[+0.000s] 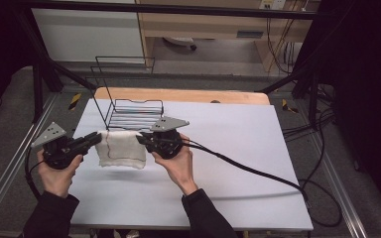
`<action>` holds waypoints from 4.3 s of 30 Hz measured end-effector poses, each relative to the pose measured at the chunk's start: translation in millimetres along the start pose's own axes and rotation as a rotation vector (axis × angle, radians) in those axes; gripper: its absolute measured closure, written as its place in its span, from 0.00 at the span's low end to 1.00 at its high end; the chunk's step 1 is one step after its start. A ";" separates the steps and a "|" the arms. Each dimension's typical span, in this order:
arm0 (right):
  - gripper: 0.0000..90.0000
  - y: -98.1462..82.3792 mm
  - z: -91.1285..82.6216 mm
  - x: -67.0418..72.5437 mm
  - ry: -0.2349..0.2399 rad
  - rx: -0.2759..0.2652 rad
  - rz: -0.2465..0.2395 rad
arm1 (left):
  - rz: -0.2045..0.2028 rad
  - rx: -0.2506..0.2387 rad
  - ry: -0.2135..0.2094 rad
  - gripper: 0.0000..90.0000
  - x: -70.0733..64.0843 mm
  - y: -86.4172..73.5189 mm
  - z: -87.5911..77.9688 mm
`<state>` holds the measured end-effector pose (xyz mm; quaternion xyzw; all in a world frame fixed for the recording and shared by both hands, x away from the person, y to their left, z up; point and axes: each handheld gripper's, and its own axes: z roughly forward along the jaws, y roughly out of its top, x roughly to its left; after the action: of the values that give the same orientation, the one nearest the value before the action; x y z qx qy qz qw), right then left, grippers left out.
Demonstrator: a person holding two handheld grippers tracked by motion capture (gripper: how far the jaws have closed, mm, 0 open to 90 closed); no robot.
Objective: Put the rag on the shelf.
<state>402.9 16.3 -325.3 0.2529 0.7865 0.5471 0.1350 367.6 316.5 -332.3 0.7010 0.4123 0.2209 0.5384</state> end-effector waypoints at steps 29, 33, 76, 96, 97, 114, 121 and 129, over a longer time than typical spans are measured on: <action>0.92 41.3 -27.5 -6.4 -0.055 -0.123 -0.058 | 0.029 -0.126 -0.007 0.92 -9.2 51.3 1.9; 0.92 46.0 -29.9 -8.0 -0.068 -0.144 -0.061 | 0.032 -0.144 -0.009 0.92 -9.7 57.3 2.8; 0.93 106.3 -26.2 -25.0 -0.151 -0.306 -0.108 | 0.036 -0.323 0.012 0.92 5.5 115.1 8.7; 0.93 139.9 -19.7 -33.6 -0.169 -0.341 -0.117 | 0.026 -0.361 0.035 0.92 14.6 144.9 9.7; 0.93 141.5 -19.1 -34.1 -0.168 -0.344 -0.116 | 0.030 -0.361 0.040 0.92 14.9 146.8 9.6; 0.93 161.6 -16.3 -48.0 -0.186 -0.369 -0.103 | 0.022 -0.387 0.033 0.92 21.3 167.7 17.3; 0.93 165.5 -18.5 -56.1 -0.193 -0.384 -0.104 | 0.034 -0.389 0.028 0.92 20.6 177.3 23.4; 0.93 174.0 -19.9 -60.2 -0.214 -0.397 -0.117 | 0.040 -0.401 0.024 0.92 21.2 187.7 27.0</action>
<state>487.0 15.3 -160.3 0.2320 0.6580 0.6524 0.2960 463.8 303.3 -168.0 0.5851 0.3522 0.3176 0.6579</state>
